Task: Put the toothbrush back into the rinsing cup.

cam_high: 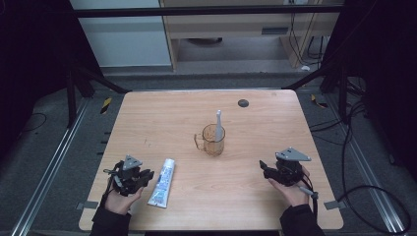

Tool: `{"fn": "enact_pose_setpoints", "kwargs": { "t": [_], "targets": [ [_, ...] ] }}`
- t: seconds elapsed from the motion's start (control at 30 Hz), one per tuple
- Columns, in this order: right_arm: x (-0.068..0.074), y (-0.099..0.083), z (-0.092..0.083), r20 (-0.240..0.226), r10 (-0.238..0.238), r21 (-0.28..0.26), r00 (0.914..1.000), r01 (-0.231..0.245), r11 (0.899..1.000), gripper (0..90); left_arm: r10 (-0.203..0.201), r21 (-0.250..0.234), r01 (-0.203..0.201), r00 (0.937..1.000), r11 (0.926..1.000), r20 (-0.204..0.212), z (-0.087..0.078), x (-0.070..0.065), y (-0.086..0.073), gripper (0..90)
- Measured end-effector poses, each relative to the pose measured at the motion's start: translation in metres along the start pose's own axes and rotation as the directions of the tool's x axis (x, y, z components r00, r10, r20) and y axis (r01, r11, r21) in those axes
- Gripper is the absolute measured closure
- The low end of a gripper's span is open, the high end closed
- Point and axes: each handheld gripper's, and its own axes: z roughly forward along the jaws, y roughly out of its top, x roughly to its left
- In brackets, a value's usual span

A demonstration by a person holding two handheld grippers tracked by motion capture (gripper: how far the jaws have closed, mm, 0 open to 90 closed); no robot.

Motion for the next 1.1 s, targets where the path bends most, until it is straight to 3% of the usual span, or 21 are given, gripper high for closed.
{"fn": "enact_pose_setpoints", "kwargs": {
  "t": [0.23,0.5,1.1],
  "targets": [
    [-0.005,-0.005,-0.005,0.008,0.01,0.005,0.9999,-0.01,1.0,33.3,-0.007,0.052,0.006,0.9999,0.9986,0.013,-0.001,0.0,-0.012,88.2],
    [-0.005,-0.006,-0.006,0.013,0.016,0.005,0.9998,-0.016,1.0,33.3,0.019,0.103,-0.025,0.9979,0.9944,0.061,-0.003,-0.008,-0.025,89.3],
    [-0.009,-0.007,-0.006,0.028,0.023,0.007,0.9993,-0.023,1.0,32.5,0.048,0.106,-0.062,0.9907,0.9924,0.128,-0.001,-0.021,-0.029,89.4]
  ]
}}
